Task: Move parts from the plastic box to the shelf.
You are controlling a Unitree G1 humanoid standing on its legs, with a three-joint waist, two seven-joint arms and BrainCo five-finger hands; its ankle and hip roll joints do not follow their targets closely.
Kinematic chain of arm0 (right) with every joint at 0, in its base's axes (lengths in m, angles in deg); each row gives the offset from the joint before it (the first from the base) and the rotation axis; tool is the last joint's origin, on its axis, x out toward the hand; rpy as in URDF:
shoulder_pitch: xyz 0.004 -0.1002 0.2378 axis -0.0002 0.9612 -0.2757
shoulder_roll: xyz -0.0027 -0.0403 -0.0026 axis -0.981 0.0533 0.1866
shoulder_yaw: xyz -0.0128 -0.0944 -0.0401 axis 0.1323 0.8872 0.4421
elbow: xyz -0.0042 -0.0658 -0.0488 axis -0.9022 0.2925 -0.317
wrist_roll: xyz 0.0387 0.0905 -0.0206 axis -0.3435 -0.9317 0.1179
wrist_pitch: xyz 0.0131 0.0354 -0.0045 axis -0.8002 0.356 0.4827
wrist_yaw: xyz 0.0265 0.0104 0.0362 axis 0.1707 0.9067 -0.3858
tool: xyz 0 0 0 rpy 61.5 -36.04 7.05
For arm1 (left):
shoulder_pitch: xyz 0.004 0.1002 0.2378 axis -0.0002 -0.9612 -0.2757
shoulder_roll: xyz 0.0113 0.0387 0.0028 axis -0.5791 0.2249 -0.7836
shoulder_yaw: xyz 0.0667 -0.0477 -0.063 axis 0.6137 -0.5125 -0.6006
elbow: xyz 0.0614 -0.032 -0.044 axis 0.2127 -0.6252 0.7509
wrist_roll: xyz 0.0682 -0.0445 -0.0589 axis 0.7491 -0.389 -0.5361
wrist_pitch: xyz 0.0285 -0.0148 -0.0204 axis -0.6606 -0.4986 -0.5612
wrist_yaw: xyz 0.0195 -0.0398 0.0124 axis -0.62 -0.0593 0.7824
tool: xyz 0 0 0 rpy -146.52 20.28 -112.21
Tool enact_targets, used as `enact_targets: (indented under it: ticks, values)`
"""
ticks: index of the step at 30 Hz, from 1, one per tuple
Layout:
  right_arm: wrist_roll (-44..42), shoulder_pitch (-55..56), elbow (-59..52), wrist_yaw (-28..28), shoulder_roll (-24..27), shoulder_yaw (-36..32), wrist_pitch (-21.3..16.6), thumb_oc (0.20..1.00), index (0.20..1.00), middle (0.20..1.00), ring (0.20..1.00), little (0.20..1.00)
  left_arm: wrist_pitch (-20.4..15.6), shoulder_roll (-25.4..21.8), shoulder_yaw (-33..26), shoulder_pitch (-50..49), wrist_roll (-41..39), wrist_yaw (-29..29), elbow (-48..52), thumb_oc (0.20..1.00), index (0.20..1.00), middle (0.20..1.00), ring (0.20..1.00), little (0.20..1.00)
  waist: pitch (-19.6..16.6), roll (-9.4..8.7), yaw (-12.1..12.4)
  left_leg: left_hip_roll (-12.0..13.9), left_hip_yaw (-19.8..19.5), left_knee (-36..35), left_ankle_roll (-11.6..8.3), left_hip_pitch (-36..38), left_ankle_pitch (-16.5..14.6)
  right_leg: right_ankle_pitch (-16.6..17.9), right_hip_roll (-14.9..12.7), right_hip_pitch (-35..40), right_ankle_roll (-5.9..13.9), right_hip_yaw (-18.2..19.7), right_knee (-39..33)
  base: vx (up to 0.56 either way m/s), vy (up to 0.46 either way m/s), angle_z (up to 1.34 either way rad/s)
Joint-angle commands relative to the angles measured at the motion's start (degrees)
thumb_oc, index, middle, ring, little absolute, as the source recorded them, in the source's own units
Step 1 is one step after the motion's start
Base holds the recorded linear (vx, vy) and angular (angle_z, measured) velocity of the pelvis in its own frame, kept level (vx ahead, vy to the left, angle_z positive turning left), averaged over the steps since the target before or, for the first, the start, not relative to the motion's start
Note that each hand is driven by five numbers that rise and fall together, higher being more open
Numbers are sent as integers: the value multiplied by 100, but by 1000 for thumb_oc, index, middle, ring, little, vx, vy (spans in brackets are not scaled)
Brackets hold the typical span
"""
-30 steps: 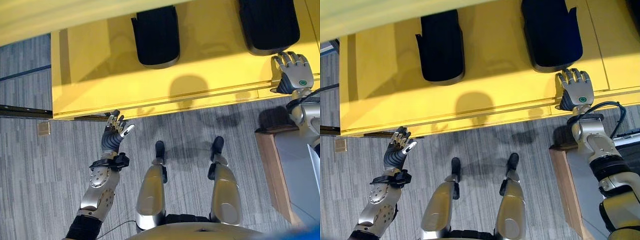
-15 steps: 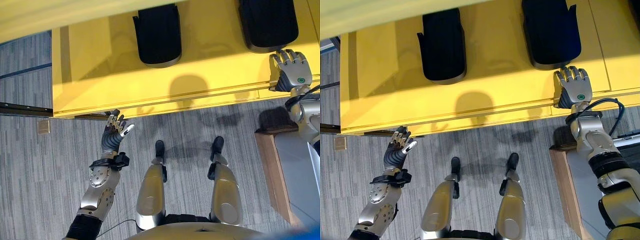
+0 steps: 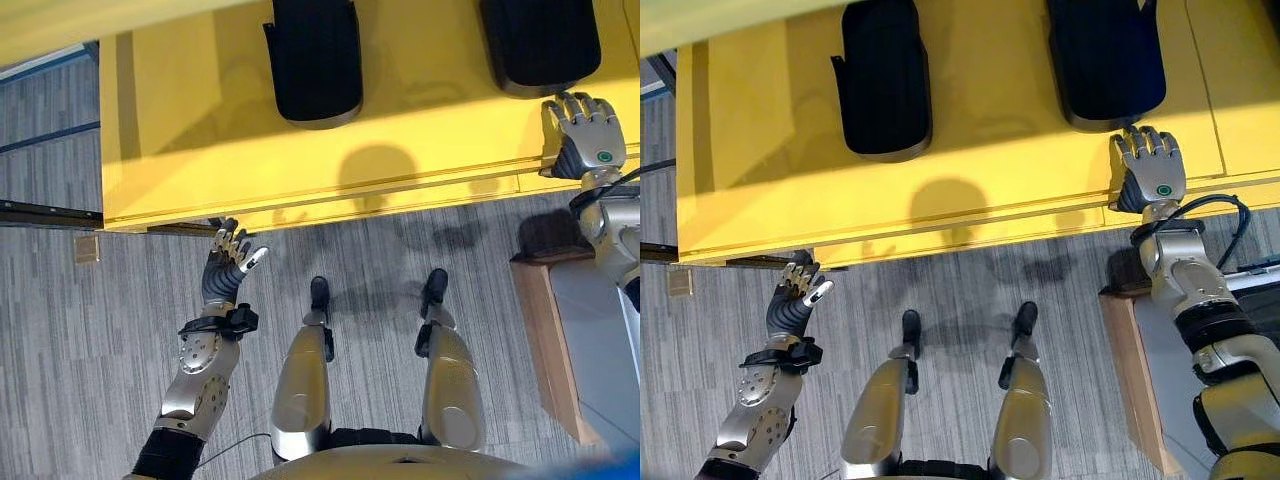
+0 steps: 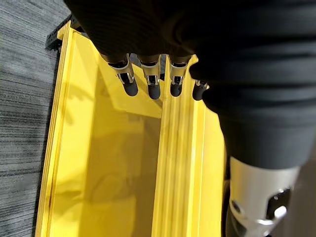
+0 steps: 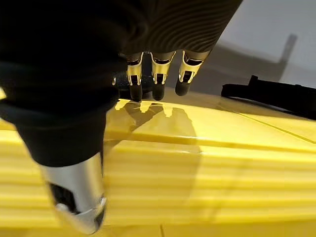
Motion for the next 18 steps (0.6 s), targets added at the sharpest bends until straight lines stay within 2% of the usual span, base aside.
enact_targets:
  ticks: [1, 4, 6, 14, 18]
  values:
    - [-135, -11, -126, -141, -280, 442, -288, 1000, 1000, 1000, 1000, 1000, -196, -362, -151, -240, -5, -70, 298, 1000, 1000, 1000, 1000, 1000, -96, -246, 154, -111, -121, 154, 97, -153, 42, -860, -407, 291, 357, -103, 844, 0, 0, 0]
    - [-262, 942, -793, -160, -389, -183, -415, 1000, 1000, 1000, 1000, 1000, -134, -334, -277, -287, 46, -94, 323, 1000, 1000, 1000, 1000, 1000, -157, -270, 54, -64, -130, 142, 79, -53, 32, -886, -376, 355, 361, -100, 841, -12, -22, 2]
    - [-588, 1936, -1571, -135, -568, -970, -619, 1000, 1000, 1000, 1000, 1000, -45, -277, -409, -365, 117, -118, 258, 1000, 1000, 1000, 1000, 1000, -273, -341, -63, 31, -116, 74, 55, 110, 59, -919, -301, 474, 357, -86, 812, -6, -44, -5]
    - [-841, 2761, -2227, -204, -812, -1623, -780, 1000, 1000, 1000, 1000, 1000, 66, -192, -532, -449, 185, -85, 251, 1000, 1000, 1000, 1000, 1000, -458, -376, -192, 160, -98, -149, 21, 372, 155, -940, -198, 642, 347, -60, 691, 10, -29, -9]
    - [-1609, 3483, -3104, -312, -1352, -2107, -1216, 1000, 1000, 1000, 1000, 1000, 194, -59, -675, -573, 246, -44, 190, 1000, 1000, 1000, 1000, 1000, -762, -353, -416, 343, 56, -543, -38, 786, 372, -935, 35, 896, 332, 0, 424, 53, -70, -14]
